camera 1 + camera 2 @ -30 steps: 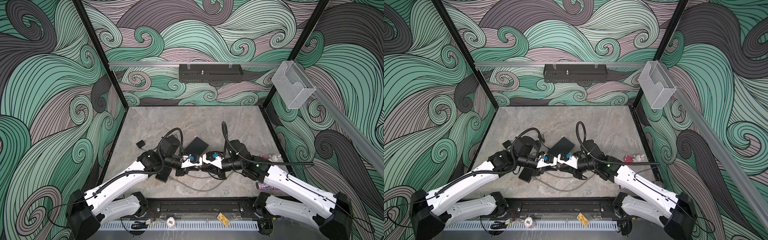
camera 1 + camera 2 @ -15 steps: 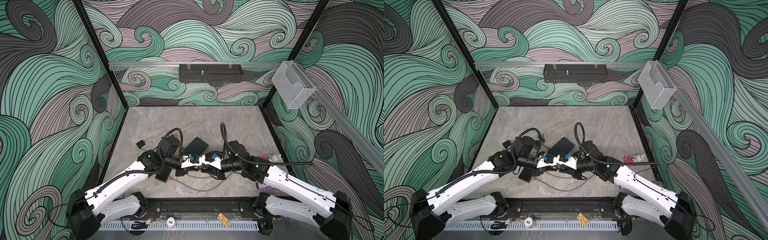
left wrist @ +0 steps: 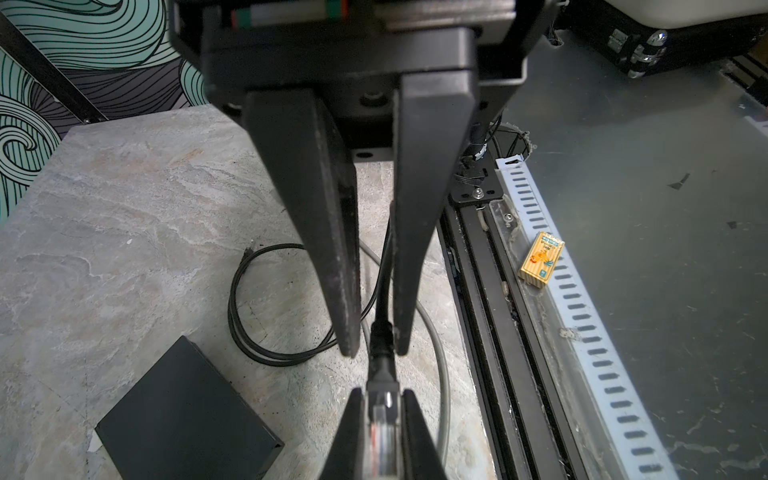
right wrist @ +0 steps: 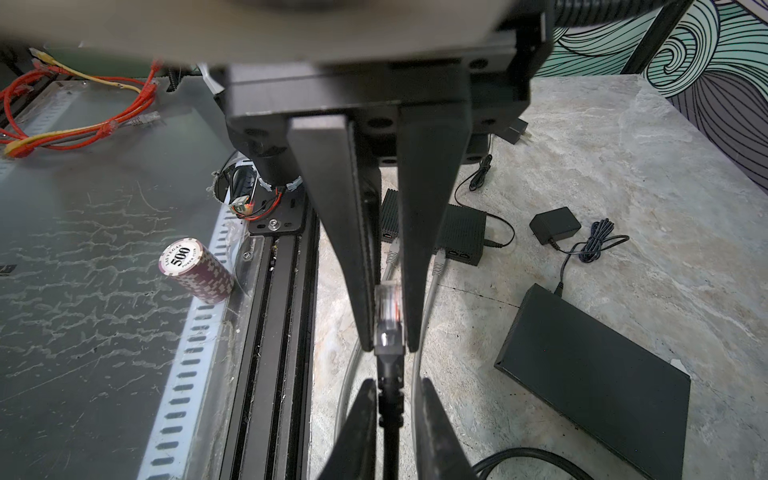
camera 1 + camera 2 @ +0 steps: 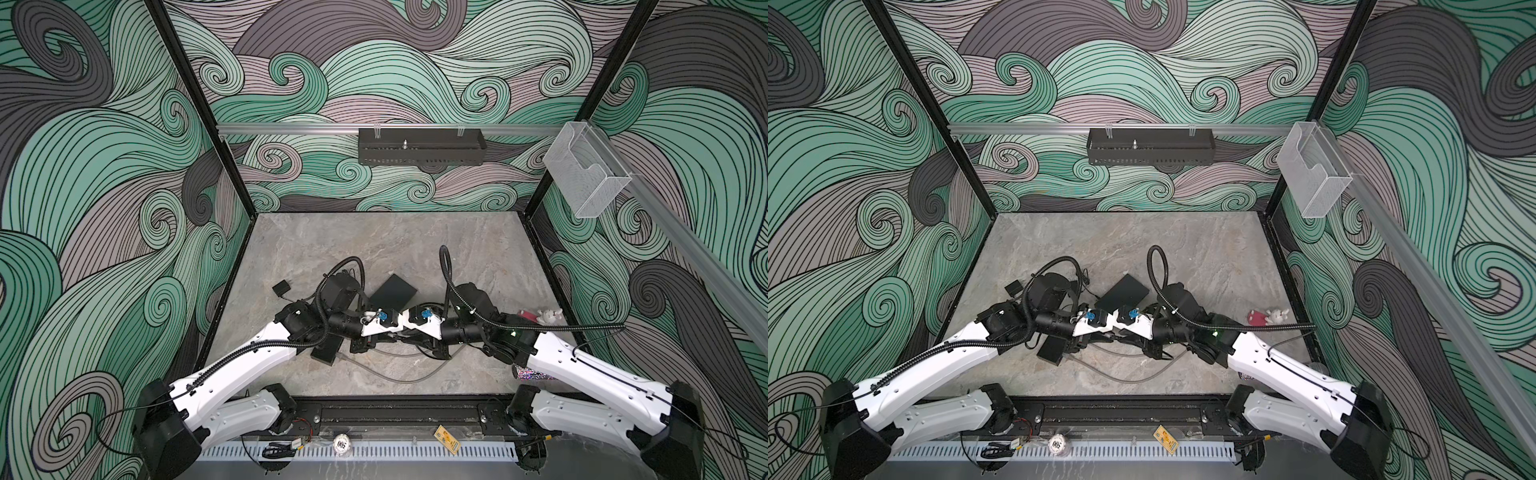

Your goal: Insert the plug into the switch port

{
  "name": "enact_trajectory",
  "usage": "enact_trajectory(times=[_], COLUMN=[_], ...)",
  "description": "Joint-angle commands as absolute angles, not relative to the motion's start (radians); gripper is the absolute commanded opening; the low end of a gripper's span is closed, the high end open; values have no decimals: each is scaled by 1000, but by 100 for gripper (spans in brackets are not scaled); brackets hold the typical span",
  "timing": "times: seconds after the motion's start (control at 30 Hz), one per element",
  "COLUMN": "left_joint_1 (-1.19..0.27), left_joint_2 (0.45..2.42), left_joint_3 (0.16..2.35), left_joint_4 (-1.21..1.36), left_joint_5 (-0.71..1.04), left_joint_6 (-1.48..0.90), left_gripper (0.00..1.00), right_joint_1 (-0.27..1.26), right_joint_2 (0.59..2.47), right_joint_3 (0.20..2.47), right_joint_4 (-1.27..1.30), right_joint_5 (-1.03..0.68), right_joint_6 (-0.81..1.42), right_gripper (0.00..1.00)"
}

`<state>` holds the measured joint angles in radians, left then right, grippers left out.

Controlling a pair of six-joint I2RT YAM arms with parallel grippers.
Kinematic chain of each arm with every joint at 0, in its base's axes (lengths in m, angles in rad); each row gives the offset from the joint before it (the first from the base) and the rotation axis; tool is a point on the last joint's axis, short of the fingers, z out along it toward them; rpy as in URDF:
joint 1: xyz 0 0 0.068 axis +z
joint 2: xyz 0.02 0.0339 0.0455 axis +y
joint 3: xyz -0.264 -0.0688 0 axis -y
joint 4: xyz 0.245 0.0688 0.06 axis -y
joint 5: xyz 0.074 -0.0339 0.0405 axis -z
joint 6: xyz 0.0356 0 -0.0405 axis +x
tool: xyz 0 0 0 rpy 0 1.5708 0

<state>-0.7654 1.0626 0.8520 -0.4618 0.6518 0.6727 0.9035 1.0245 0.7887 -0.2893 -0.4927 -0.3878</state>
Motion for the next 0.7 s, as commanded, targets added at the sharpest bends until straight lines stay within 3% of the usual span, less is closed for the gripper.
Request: enact_trajectory(times=[0.0,0.13,0.67], left_joint_1=[-767,-767,-767], left_joint_2=[1043,1040,1042], left_joint_3=[861,861,859], left_joint_4=[-435,-443,-438], left_joint_5=[667,657,670], left_joint_6=[676,679,676], left_gripper=[3,2,2], right_joint_1=[918,918,917], right_joint_2=[1024,977,948], right_joint_3=[753,707,694], right_joint_4=[-291,-231,-172], right_joint_5=[-471,-473,-446], right_joint_6=[-373,-340,-324], right_gripper=[19,27,25])
